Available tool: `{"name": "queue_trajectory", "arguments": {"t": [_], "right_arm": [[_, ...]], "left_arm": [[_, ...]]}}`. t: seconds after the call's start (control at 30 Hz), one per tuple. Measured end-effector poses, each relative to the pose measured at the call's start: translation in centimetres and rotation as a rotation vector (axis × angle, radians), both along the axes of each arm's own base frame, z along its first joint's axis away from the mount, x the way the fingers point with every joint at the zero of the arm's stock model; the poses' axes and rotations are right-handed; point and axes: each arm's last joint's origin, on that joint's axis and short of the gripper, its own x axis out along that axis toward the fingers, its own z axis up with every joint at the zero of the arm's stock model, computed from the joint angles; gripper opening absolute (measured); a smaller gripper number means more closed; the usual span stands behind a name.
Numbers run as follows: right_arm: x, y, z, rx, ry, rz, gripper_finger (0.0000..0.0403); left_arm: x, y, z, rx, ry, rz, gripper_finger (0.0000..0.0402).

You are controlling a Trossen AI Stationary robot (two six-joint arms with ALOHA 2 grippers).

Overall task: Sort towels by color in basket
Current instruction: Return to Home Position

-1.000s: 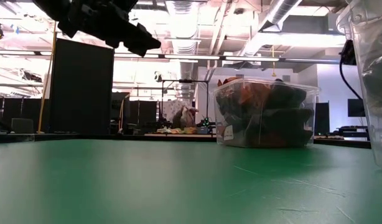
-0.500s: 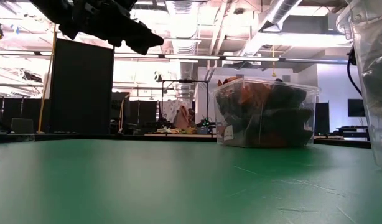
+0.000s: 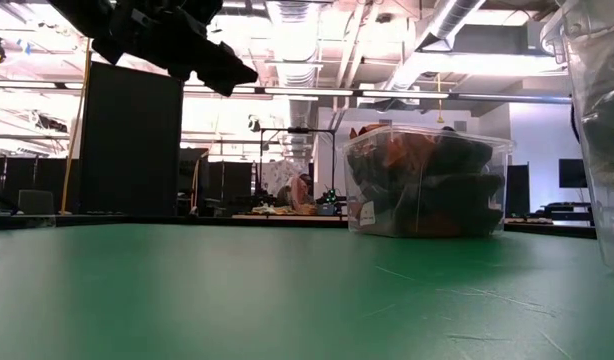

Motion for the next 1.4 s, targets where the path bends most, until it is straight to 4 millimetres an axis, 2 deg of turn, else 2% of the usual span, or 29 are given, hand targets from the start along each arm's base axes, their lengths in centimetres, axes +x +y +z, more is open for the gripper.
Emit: {"name": "queue_trajectory", "arguments": {"t": [0.2, 0.4, 0.63, 0.77, 0.9, 1.07, 1.23, 1.4], "right_arm": [[0.9, 1.5, 0.9, 0.245, 0.028, 0.018, 0.0193], [2.5, 4.4, 1.3, 0.421, 0.141, 0.155, 0.0193], [5.8, 7.8, 2.4, 0.393, 0.078, 0.207, 0.0193], [8.2, 9.8, 3.3, 0.371, 0.006, 0.359, 0.0193], [10.4, 10.7, 4.3, 0.198, -0.016, 0.513, 0.0193], [11.8, 10.2, 5.8, -0.177, -0.025, 0.636, 0.0193], [11.5, 8.2, 6.7, -0.490, -0.019, 0.613, 0.0193], [10.4, 5.9, 7.2, -0.620, 0.003, 0.572, 0.0193]], "left_arm": [[0.0, -0.5, -0.3, 0.009, 0.025, -0.025, 0.0171], [0.0, -1.3, -0.3, 0.013, 0.030, -0.058, 0.0171], [0.0, -1.8, -0.3, 0.011, 0.032, -0.078, 0.0171], [0.0, -2.0, -0.3, 0.002, 0.034, -0.085, 0.0171], [0.1, -2.2, -0.2, 0.009, 0.015, -0.095, 0.0171], [0.2, -2.2, 0.2, 0.009, -0.018, -0.093, 0.0171], [0.2, -2.2, 0.1, -0.006, -0.004, -0.089, 0.0171], [0.2, -2.2, 0.1, -0.010, -0.003, -0.087, 0.0171]]}}
